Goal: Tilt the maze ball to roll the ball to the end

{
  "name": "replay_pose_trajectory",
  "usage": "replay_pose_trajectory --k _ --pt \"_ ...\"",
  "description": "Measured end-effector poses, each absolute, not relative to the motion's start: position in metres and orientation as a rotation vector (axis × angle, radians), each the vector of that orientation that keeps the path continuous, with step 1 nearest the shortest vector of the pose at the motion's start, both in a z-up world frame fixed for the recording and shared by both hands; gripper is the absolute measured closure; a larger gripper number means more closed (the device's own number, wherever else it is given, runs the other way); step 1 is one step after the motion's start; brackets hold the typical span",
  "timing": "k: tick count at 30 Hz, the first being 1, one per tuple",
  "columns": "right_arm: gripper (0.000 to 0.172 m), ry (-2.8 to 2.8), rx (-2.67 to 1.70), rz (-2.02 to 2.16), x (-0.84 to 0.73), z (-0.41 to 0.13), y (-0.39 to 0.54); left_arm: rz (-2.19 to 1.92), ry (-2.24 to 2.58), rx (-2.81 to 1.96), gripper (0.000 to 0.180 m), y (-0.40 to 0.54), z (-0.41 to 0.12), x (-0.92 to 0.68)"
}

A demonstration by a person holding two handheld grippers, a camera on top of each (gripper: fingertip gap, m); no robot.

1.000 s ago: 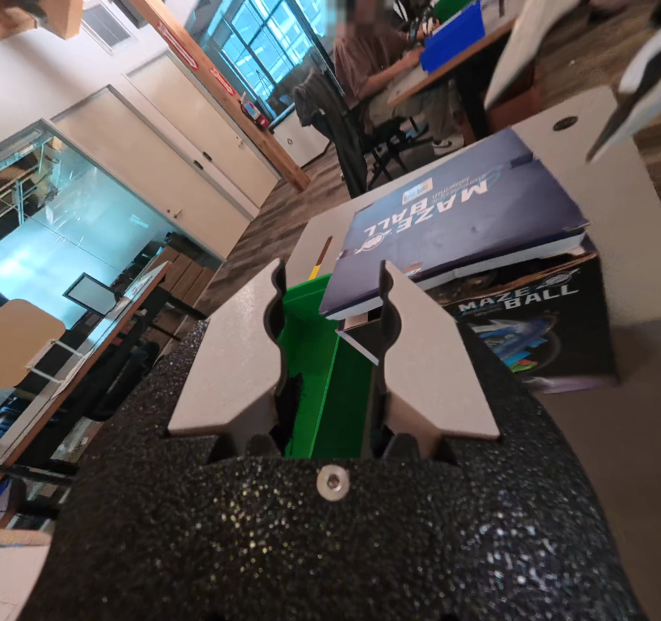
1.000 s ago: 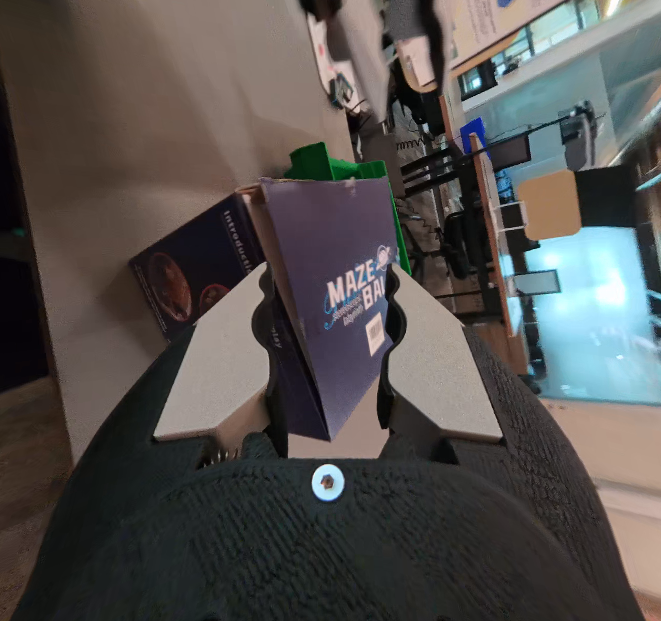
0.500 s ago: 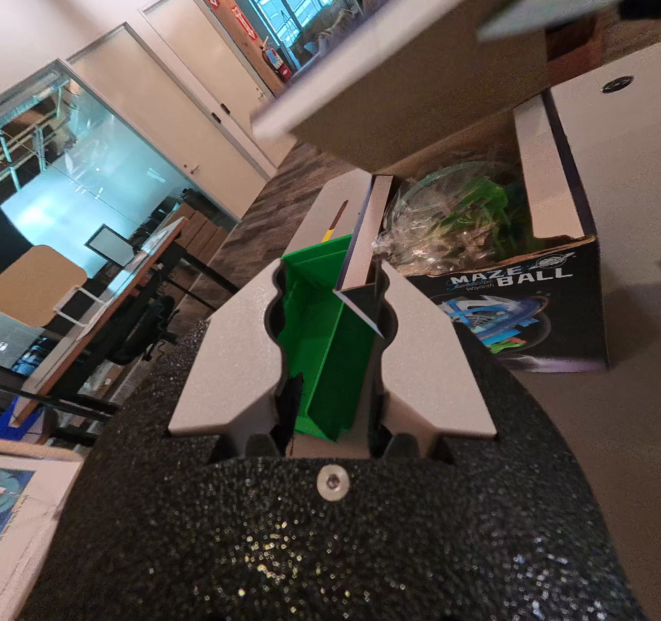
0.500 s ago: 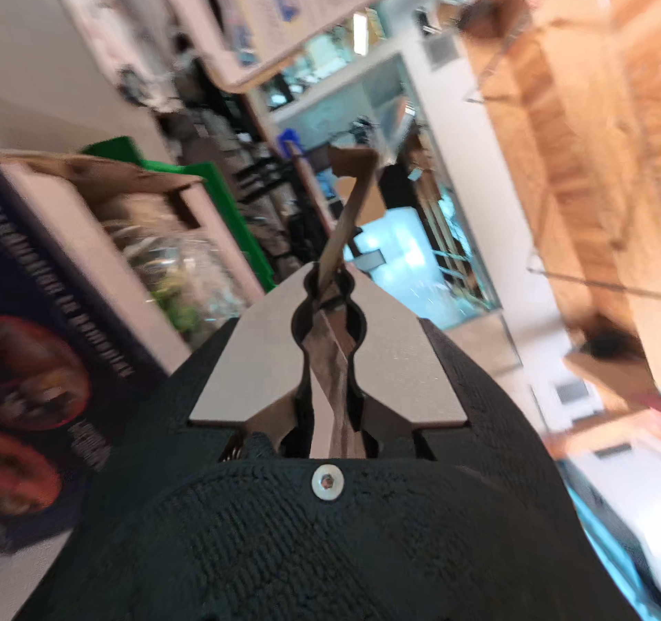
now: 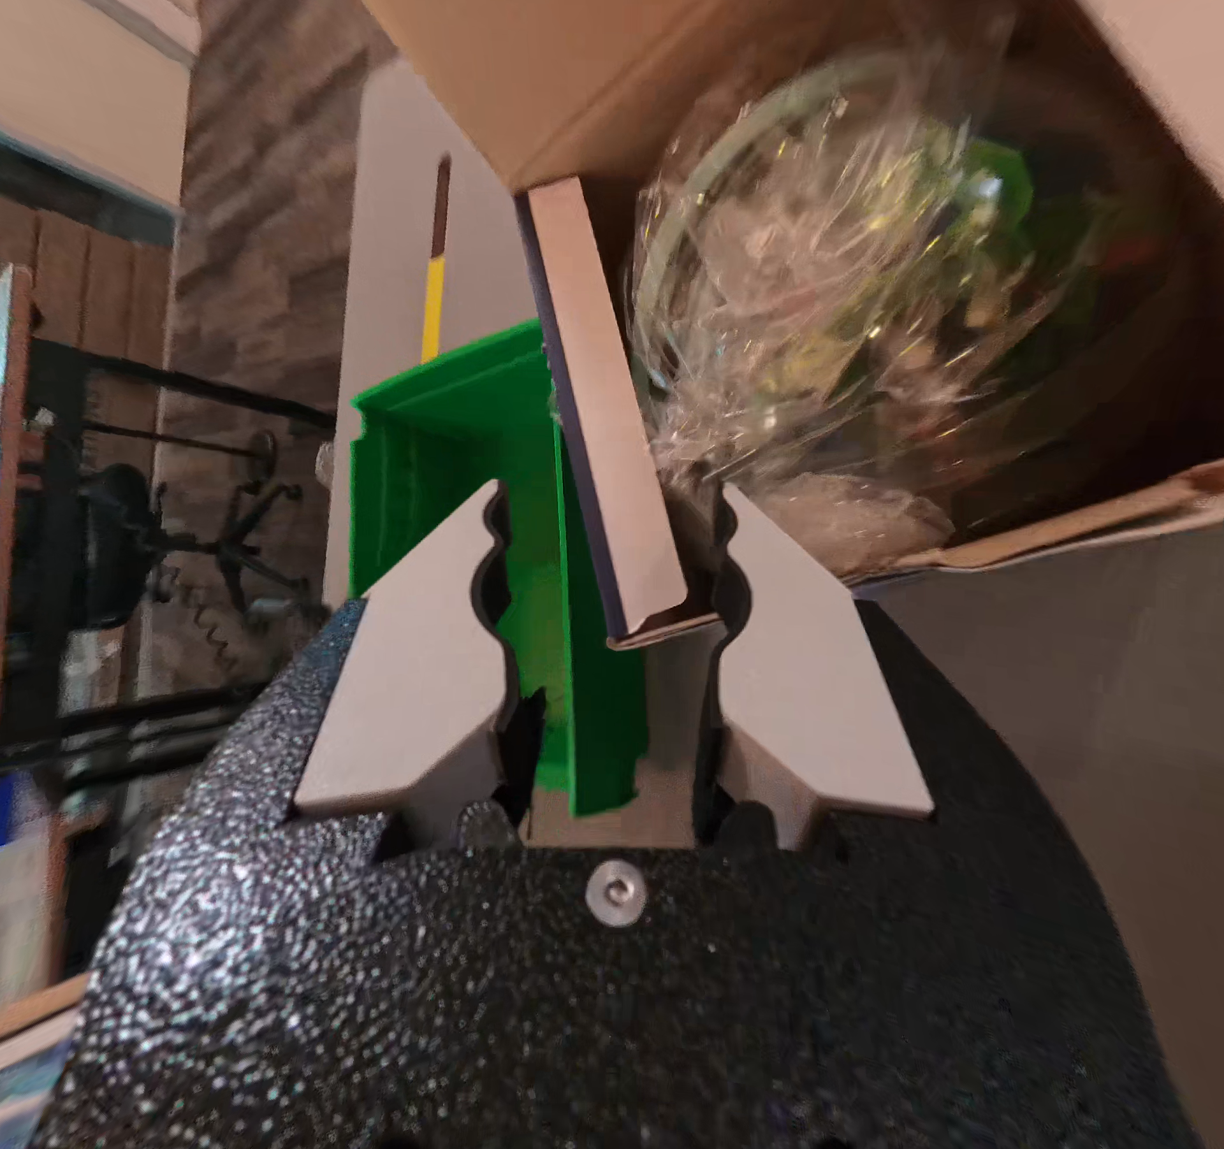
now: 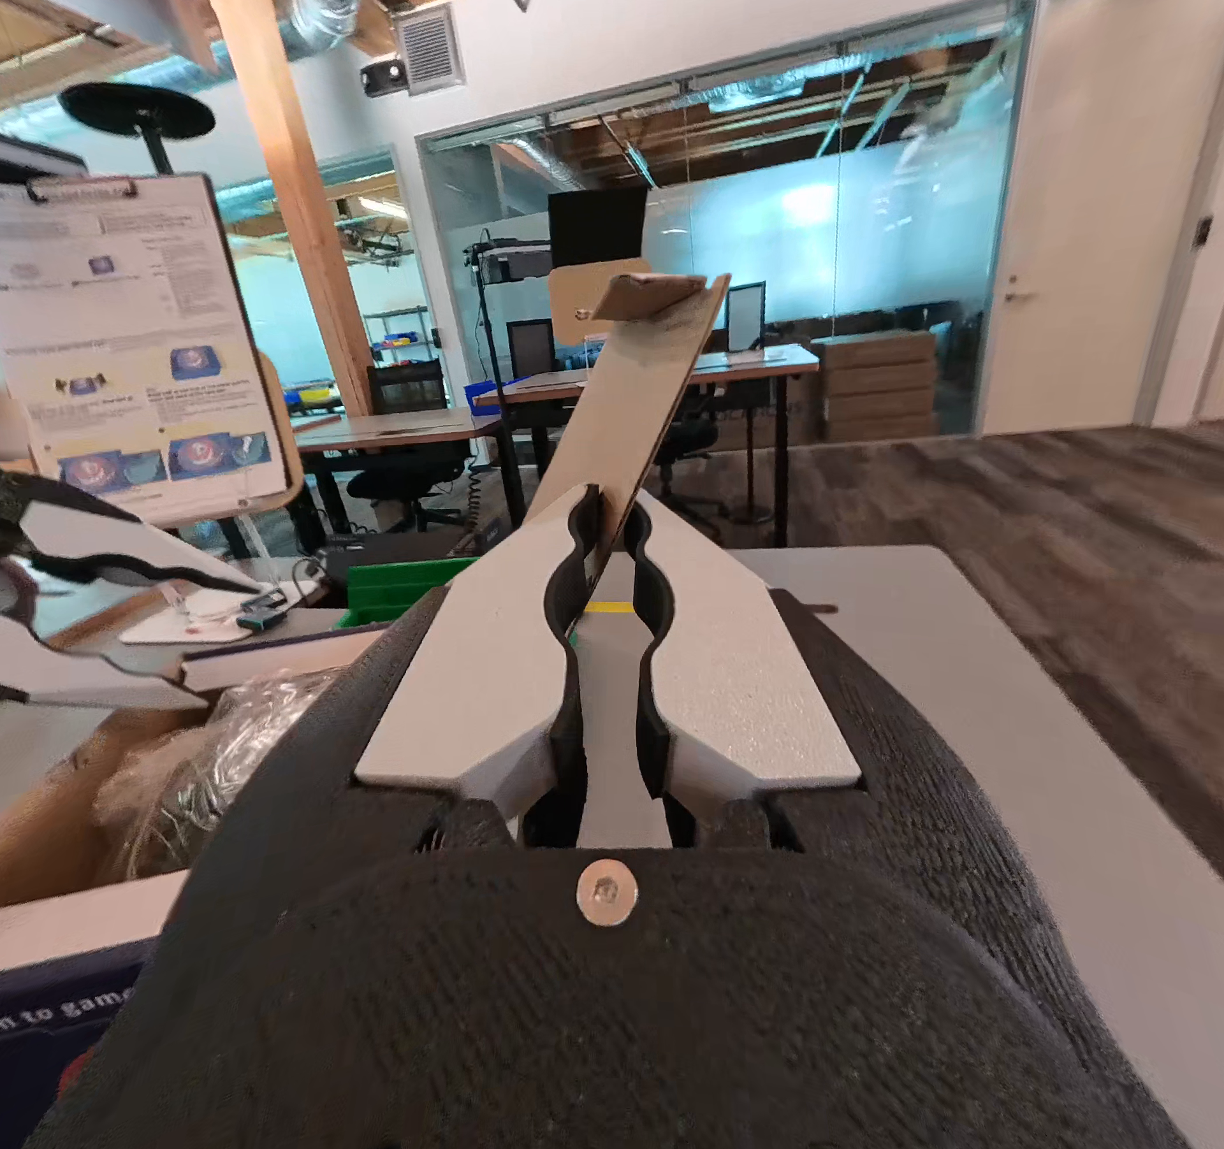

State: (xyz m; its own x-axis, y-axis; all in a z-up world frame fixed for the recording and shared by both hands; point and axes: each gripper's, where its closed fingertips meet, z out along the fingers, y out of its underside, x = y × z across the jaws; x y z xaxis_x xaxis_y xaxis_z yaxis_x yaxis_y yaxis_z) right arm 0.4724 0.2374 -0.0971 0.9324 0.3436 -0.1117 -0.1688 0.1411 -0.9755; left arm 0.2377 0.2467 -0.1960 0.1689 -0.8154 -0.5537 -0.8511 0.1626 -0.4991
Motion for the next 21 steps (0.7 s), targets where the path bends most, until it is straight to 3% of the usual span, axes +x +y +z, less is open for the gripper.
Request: replay_pose_trajectory --k 1,9,16,21 --pt "0.166 -0.12 -1.39 0.407 0.477 -0.1 0.241 0.169 1.666 -1.639 0.114 0.252 -0.2 0.234" --pt "0.165 0.146 -1.448 0.743 0.51 -0.149 0.268 0.484 1.842 -1.702 0.115 0.263 -0.217 0.225" --pt "0.163 0.276 -1.476 0.856 0.52 -0.187 0.276 0.629 1.944 -1.601 0.145 0.258 -0.223 0.225" --pt "0.162 0.265 -1.488 0.807 0.52 -0.186 0.271 0.512 1.822 -1.636 0.157 0.258 -0.218 0.227"
